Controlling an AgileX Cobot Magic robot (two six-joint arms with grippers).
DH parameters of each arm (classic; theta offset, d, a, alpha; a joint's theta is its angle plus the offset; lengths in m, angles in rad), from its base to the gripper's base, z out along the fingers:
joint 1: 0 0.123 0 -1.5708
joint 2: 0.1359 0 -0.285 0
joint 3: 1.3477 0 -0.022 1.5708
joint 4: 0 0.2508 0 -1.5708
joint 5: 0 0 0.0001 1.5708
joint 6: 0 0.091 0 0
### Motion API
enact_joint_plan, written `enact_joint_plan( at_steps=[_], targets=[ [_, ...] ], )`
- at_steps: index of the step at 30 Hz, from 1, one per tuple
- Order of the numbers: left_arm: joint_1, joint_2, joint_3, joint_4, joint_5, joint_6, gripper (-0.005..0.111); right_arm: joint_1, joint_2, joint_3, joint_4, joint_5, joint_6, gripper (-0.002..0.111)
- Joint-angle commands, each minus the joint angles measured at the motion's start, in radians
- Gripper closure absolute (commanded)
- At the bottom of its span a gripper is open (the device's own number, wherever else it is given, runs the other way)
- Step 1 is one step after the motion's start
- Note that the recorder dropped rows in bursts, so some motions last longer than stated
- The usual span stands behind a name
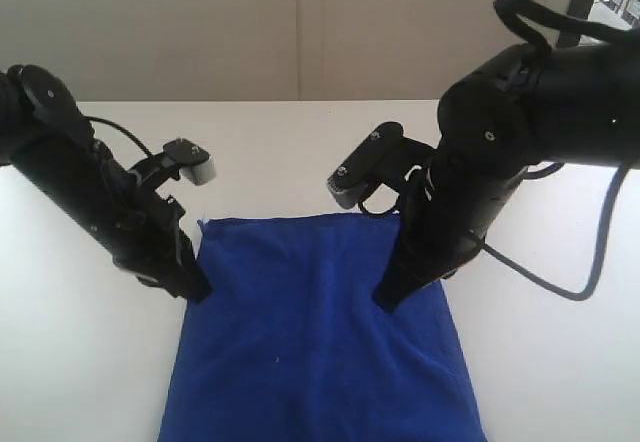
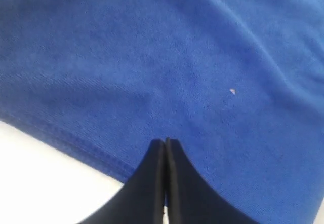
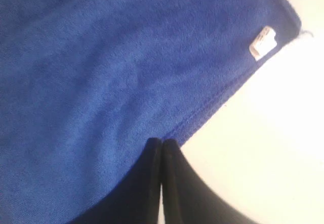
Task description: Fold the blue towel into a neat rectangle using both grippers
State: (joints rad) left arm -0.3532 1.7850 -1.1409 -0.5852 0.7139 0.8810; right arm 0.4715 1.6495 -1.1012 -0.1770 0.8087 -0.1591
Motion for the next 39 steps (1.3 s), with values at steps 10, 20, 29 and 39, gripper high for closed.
enact_joint_plan(
  at_steps=[10, 20, 29, 39],
  targets=[
    [-0.147, -0.01, 0.189, -0.056, -0.195, 0.01, 0.107, -0.024, 0.14, 0.1, 0.103, -0.137, -0.025, 0.108],
    [-0.149, -0.01, 0.213, -0.057, -0.223, 0.008, 0.107, -0.024, 0.198, 0.113, 0.07, -0.137, -0.021, 0.108],
    [-0.149, 0.039, 0.261, -0.044, -0.278, 0.008, 0.107, -0.024, 0.198, 0.113, -0.015, -0.113, -0.019, 0.108],
    [-0.149, 0.039, 0.261, -0.041, -0.28, 0.008, 0.107, -0.024, 0.195, 0.113, -0.16, -0.068, 0.114, 0.108]
  ],
)
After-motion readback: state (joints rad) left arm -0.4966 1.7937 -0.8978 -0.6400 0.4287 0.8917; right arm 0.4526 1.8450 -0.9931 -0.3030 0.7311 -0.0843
